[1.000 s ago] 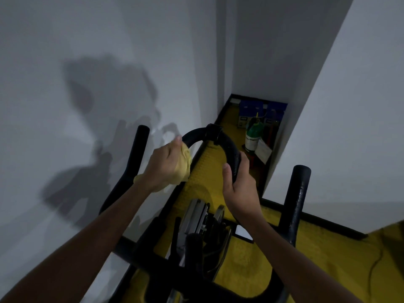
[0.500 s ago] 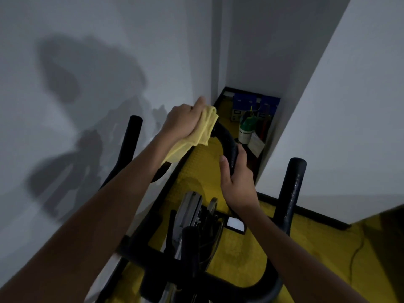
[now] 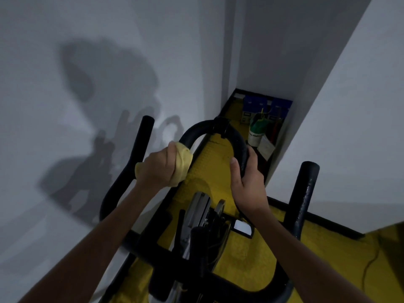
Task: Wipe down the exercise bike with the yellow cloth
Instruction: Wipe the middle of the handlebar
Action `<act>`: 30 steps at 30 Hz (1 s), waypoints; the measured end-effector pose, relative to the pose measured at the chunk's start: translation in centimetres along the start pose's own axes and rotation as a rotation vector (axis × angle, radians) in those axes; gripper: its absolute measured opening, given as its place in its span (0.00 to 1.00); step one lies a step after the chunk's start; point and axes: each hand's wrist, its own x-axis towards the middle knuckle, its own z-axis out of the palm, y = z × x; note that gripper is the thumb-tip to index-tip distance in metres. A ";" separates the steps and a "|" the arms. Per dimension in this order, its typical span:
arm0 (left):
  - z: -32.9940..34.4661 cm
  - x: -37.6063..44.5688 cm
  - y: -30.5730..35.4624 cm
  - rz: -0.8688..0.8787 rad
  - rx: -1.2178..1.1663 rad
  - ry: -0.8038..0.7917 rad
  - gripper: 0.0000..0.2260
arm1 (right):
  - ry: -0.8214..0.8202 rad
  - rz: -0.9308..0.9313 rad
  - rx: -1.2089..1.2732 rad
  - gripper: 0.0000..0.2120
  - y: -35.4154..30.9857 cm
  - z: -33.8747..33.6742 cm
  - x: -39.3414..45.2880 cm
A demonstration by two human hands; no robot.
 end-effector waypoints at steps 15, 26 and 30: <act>-3.8 3.0 6.2 -0.233 -0.653 -0.039 0.21 | 0.003 -0.062 0.027 0.29 0.0 -0.2 0.0; -6.5 0.2 15.4 -0.126 -0.982 -0.165 0.26 | -0.238 -0.035 0.303 0.29 -11.7 -3.0 3.0; -6.2 -0.3 17.2 -0.149 -0.969 -0.195 0.29 | -0.250 0.089 0.438 0.22 -12.9 -3.6 3.8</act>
